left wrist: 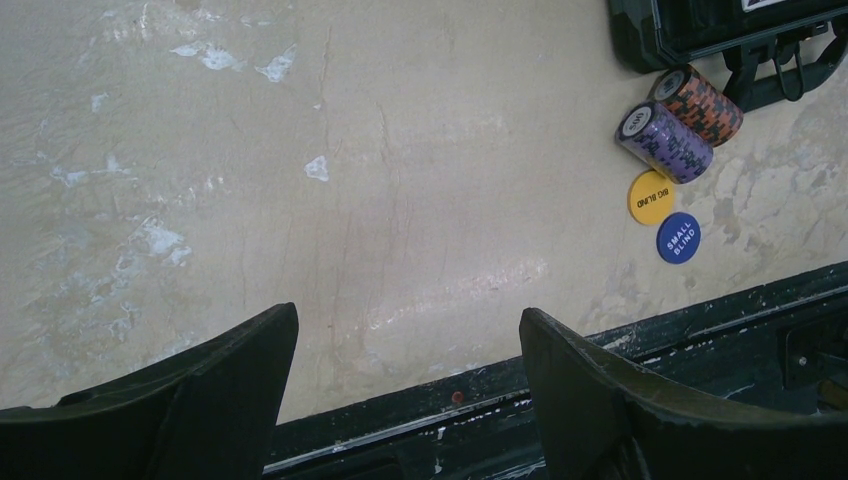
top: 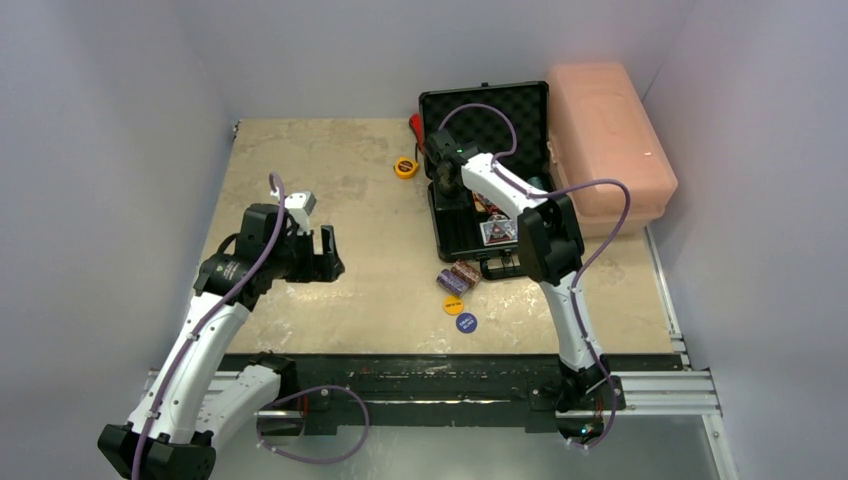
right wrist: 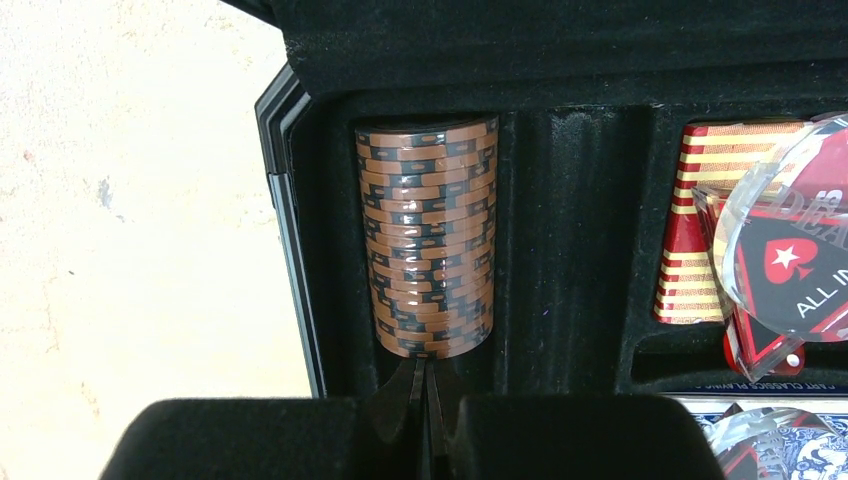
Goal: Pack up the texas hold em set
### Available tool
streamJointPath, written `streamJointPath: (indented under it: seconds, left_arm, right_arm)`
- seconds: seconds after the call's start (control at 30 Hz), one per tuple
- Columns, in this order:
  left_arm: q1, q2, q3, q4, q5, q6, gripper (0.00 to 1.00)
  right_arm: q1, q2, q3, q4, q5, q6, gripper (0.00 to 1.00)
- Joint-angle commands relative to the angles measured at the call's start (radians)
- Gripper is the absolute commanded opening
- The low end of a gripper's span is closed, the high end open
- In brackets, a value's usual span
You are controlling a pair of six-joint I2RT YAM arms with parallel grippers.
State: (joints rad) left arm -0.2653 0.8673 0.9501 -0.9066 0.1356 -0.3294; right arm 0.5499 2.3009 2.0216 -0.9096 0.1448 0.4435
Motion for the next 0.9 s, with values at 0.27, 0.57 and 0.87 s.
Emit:
streamJointPath:
  seconds: [0.27, 0.57, 0.87]
  left_arm:
    - [-0.006, 0.006, -0.005, 0.02, 0.016, 0.005, 0.81]
    - [-0.006, 0.011, -0.004, 0.019, 0.013, 0.006, 0.81]
    - [-0.006, 0.013, -0.004, 0.02, 0.009, 0.007, 0.81]
  right_arm:
    - [-0.031, 0.029, 0.148, 0.066, 0.015, -0.017, 0.04]
    - [-0.047, 0.067, 0.241, 0.045, 0.007, -0.018, 0.05]
    - [-0.057, 0.053, 0.299, 0.035, -0.017, -0.026, 0.16]
